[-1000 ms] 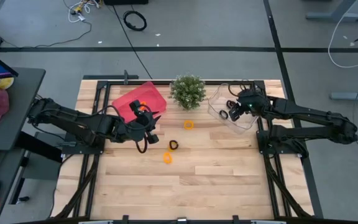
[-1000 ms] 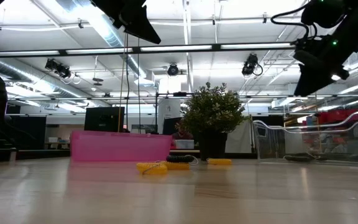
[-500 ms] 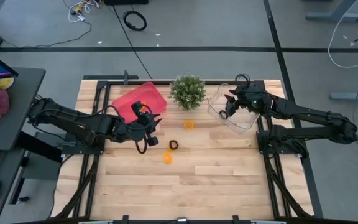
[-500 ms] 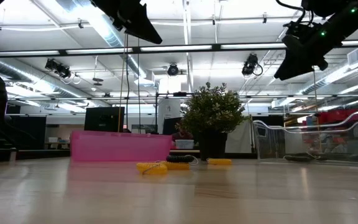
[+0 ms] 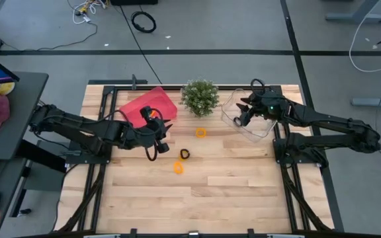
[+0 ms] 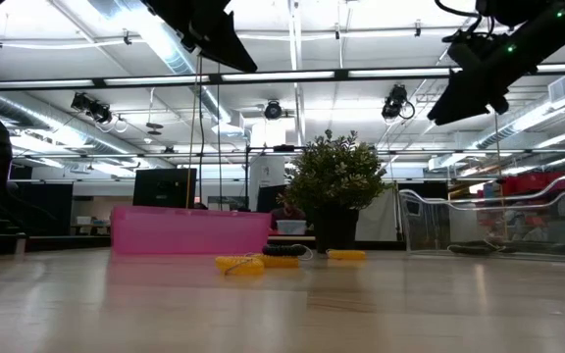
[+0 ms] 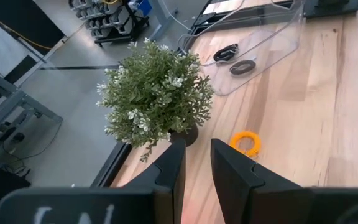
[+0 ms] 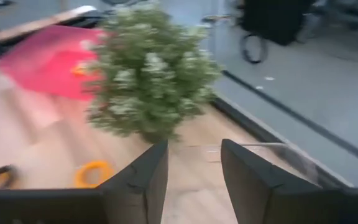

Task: Sort spring keychains
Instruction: Put the black spring keychain into the transparent bin

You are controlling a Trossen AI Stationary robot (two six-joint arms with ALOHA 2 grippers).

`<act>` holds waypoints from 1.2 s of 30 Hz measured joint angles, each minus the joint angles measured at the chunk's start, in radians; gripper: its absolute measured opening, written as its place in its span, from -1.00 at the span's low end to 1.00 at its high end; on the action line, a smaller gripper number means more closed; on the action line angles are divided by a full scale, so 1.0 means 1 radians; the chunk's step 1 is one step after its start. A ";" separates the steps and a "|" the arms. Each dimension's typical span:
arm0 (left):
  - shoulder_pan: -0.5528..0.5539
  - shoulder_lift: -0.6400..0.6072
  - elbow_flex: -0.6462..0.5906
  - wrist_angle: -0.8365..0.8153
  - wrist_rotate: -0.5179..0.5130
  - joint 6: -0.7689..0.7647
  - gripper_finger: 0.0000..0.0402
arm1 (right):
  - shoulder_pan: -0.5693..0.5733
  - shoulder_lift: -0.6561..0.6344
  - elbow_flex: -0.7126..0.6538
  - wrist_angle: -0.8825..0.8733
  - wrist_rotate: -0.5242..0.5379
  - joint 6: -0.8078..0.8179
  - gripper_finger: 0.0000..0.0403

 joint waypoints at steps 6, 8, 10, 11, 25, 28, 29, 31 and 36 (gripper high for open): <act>0.059 -0.047 -0.137 0.268 0.138 0.112 -0.60 | 0.003 0.000 0.000 0.073 -0.128 -0.049 -0.24; 0.088 -0.090 -0.185 0.323 0.195 0.136 -0.60 | 0.007 0.000 0.000 0.101 -0.152 -0.052 -0.24; 0.117 -0.133 -0.221 0.347 0.241 0.137 -0.60 | 0.013 0.000 0.000 0.118 -0.178 -0.058 -0.24; 0.128 -0.161 -0.240 0.351 0.260 0.139 -0.60 | 0.016 0.000 0.000 0.121 -0.188 -0.065 -0.24; 0.257 -0.482 -0.534 0.615 0.488 0.165 -0.60 | 0.086 0.000 0.000 0.224 -0.243 -0.209 -0.24; 0.292 -0.508 -0.554 0.616 0.531 0.166 -0.60 | 0.102 0.000 0.000 0.251 -0.243 -0.222 -0.24; 0.305 -0.513 -0.560 0.614 0.545 0.166 -0.60 | 0.109 0.000 0.000 0.258 -0.243 -0.226 -0.24; 0.329 -0.523 -0.573 0.612 0.572 0.165 -0.60 | 0.124 -0.007 0.000 0.268 -0.247 -0.225 -0.24; 0.385 -0.537 -0.602 0.613 0.625 0.165 -0.60 | 0.166 -0.084 -0.050 0.311 -0.316 -0.221 -0.24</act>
